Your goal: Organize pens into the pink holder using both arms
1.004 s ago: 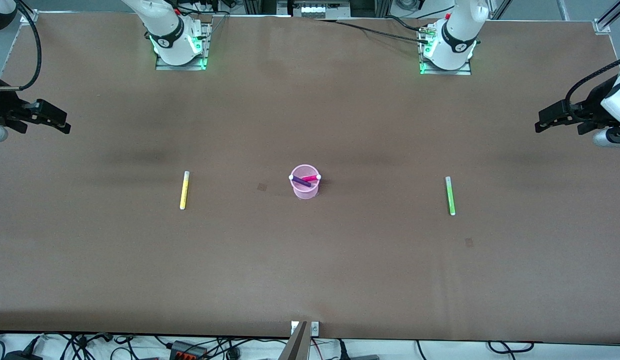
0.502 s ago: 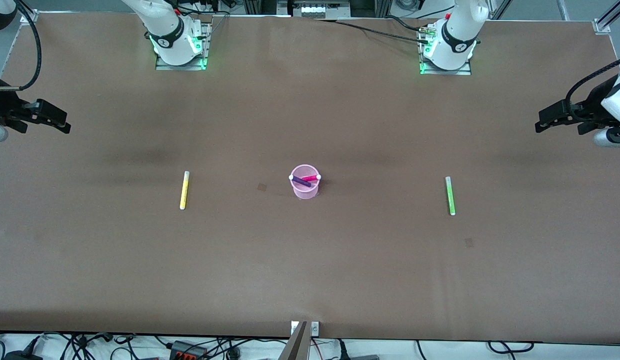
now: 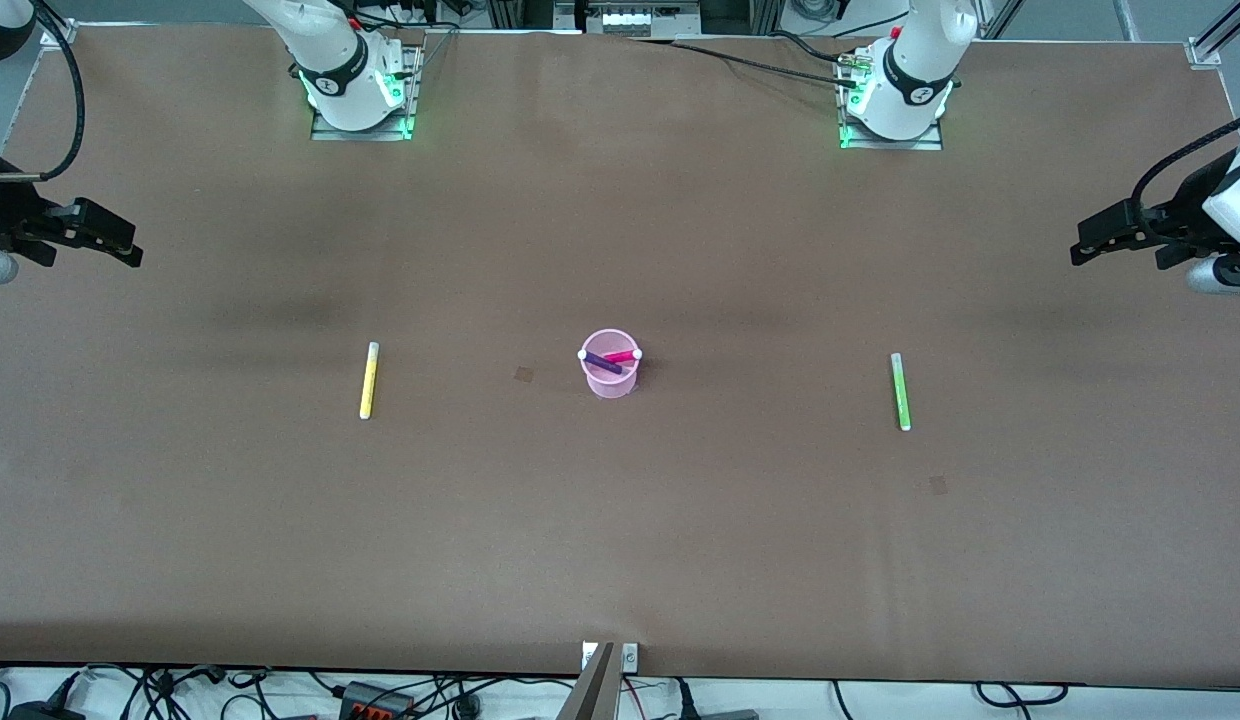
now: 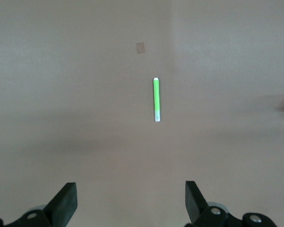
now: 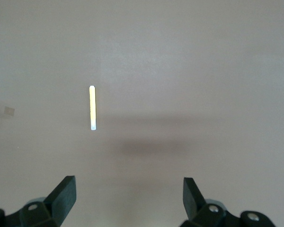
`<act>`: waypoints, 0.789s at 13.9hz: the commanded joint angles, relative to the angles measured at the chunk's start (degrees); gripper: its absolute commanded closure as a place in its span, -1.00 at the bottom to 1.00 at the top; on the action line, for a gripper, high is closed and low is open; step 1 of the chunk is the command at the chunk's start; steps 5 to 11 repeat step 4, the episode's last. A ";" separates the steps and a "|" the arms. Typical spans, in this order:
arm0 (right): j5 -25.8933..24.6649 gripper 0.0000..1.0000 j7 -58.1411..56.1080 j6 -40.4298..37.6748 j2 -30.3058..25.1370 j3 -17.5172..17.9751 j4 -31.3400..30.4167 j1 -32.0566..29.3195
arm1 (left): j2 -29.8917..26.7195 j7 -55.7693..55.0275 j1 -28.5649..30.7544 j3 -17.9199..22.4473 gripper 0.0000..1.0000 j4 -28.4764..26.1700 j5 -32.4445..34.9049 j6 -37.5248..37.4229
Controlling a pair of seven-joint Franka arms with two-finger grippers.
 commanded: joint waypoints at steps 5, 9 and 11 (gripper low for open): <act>0.07 -1.00 -0.20 0.23 -0.45 0.94 -0.46 -0.97 | -0.33 0.26 0.07 -0.14 -1.00 0.73 0.79 -0.91; 0.07 -1.00 -0.20 0.23 -0.45 0.94 -0.46 -0.97 | -0.33 0.26 0.07 -0.14 -1.00 0.73 0.79 -0.91; 0.07 -1.00 -0.20 0.23 -0.45 0.94 -0.46 -0.97 | -0.33 0.26 0.07 -0.14 -1.00 0.73 0.79 -0.91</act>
